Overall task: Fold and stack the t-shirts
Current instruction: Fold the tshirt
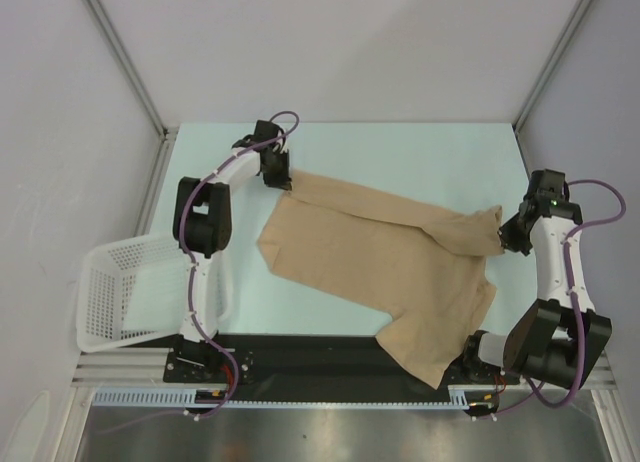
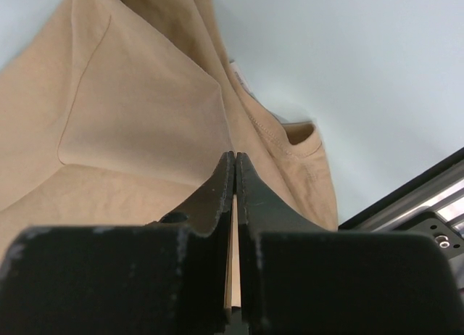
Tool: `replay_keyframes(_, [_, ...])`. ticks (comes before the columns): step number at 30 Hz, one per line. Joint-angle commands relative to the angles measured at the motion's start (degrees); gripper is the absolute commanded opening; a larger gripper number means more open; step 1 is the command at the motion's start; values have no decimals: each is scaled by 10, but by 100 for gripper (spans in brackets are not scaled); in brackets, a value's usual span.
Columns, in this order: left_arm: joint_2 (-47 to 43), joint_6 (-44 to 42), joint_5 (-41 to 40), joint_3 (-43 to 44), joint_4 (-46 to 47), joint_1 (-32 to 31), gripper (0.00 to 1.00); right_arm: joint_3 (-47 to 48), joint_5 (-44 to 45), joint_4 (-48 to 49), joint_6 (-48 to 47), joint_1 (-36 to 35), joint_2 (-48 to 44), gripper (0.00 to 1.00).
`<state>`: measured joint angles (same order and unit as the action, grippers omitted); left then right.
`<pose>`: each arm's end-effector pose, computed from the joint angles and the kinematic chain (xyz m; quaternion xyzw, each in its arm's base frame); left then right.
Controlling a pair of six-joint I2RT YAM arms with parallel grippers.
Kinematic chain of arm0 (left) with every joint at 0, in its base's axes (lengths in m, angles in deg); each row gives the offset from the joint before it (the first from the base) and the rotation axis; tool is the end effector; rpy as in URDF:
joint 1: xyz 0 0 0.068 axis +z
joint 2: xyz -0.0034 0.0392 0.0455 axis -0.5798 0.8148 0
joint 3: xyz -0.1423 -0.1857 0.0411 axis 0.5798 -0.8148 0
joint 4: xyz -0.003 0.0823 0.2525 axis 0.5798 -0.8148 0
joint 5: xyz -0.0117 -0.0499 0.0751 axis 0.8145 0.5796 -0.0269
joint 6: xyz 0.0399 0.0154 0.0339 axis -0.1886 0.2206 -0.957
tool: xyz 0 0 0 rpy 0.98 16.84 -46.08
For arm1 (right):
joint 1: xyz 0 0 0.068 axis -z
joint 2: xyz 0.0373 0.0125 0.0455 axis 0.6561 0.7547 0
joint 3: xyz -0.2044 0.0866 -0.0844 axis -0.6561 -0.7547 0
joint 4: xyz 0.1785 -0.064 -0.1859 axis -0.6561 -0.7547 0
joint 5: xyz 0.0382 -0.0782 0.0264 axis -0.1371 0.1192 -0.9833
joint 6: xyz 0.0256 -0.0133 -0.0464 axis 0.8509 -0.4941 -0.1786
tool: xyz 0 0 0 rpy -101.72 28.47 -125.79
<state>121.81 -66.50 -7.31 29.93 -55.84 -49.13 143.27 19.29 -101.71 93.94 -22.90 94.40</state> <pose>0.4648 -0.1195 0.1337 0.0115 0.9611 -0.1426 0.2362 0.2433 -0.0853 0.2428 0.4186 0.8755 -0.0468 0.2369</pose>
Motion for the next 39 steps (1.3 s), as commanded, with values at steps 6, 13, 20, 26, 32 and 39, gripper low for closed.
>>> replay_keyframes(6, [-27, -9, -40, 23, -40, 8, 25, -43, 7, -24, 3, 1, -24, 9])
replay_keyframes(13, [-53, 17, -90, 45, -71, 8, 65, -42, -54, -75, 15, 18, -25, 53])
replay_keyframes(20, [-85, 63, 43, 22, 24, 6, 55, 26, -108, 125, -12, 47, 67, 73])
replay_keyframes(26, [-57, 110, 158, 13, 80, 4, 42, 93, -162, 175, 22, 58, 200, 61])
replay_keyframes(32, [-40, 137, 198, -22, 121, 2, 42, 116, -199, 183, 35, 63, 251, 61])
replay_keyframes(39, [-3, 147, 200, 4, 95, 2, 42, 136, -211, 193, 43, 82, 295, 63])
